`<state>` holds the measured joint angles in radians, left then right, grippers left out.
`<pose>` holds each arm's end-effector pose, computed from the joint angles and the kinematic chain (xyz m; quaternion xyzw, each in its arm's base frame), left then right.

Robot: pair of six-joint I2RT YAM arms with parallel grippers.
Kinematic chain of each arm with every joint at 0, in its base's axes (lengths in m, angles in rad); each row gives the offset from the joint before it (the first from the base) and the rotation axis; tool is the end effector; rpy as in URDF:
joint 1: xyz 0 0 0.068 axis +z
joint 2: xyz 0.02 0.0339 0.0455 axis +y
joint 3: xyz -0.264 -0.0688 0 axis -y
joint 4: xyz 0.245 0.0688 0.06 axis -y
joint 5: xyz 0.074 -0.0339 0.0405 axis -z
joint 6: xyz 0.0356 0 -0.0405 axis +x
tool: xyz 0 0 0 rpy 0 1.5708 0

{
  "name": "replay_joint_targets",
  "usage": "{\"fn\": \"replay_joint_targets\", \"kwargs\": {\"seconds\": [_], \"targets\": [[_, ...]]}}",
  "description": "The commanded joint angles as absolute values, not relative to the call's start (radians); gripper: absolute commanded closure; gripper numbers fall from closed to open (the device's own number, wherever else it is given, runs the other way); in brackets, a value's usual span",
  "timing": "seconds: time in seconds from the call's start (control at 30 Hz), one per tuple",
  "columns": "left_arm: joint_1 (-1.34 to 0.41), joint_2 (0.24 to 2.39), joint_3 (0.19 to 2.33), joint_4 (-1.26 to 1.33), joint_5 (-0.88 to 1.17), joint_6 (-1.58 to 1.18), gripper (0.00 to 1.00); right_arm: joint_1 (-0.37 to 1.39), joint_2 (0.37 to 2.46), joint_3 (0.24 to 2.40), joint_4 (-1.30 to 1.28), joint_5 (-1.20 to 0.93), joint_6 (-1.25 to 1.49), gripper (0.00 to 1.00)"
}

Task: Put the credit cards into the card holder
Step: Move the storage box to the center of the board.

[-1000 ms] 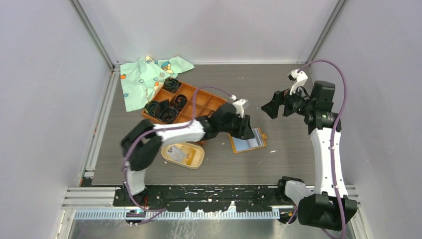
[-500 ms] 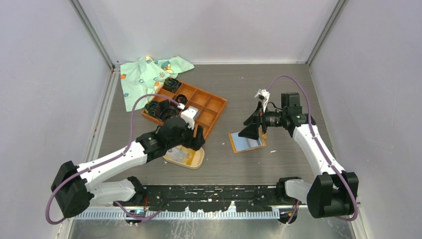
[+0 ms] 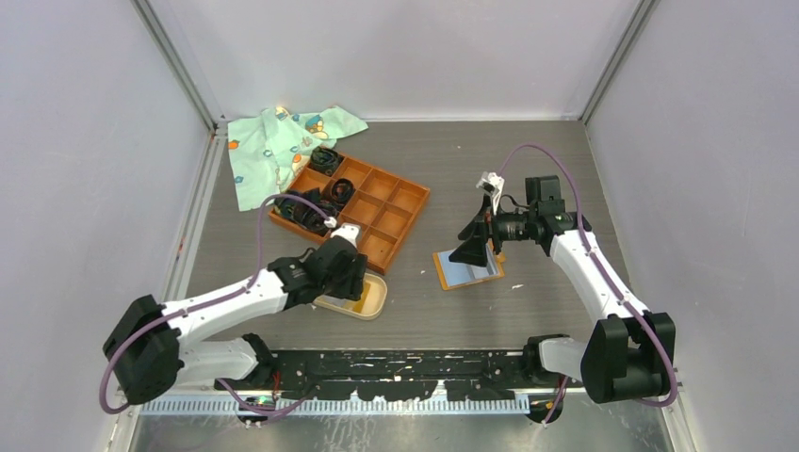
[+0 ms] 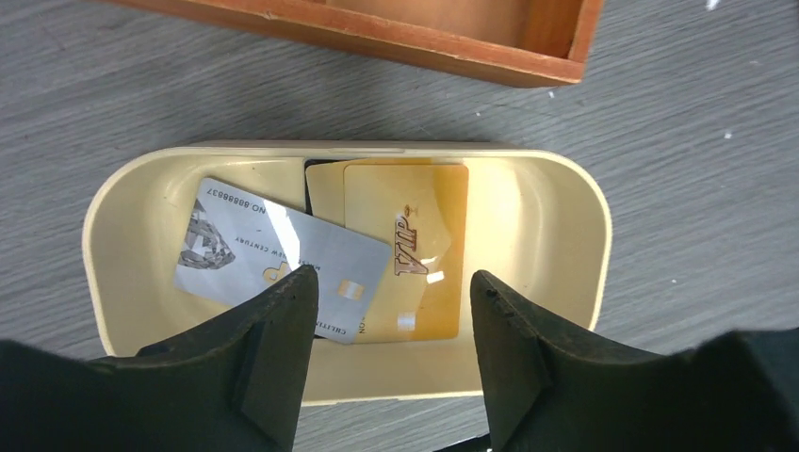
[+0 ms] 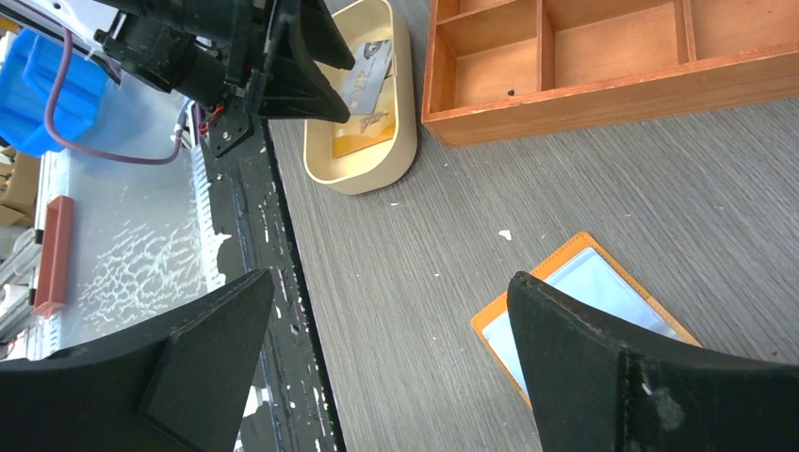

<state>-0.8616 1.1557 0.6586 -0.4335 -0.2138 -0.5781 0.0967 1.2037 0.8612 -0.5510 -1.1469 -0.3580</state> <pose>0.1506 -0.1639 0.2037 0.1001 0.9391 -0.1301 0.3020 0.2275 0.0547 0.2651 -0.3542 0.7313 0.4710 0.3434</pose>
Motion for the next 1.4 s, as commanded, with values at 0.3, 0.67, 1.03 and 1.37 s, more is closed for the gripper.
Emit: {"fn": "replay_joint_targets", "kwargs": {"seconds": [0.3, 0.67, 1.03, 1.37], "targets": [[-0.898, 1.409, 0.847, -0.489, -0.288, -0.606, 0.35, 0.103, 1.212, 0.884, -0.545, -1.137, -0.380, 0.01], [-0.909, 1.503, 0.869, -0.500, -0.338, -0.586, 0.28, 0.103, 1.210, 0.885, -0.547, -1.138, -0.381, 0.00], [-0.910, 1.566, 0.864, -0.463, -0.357, -0.525, 0.27, 0.103, 1.213, 0.884, -0.547, -1.140, -0.381, 0.00], [-0.907, 1.566, 0.870, -0.488, -0.386, -0.486, 0.41, 0.103, 1.214, 0.884, -0.548, -1.143, -0.381, 0.01]]}}
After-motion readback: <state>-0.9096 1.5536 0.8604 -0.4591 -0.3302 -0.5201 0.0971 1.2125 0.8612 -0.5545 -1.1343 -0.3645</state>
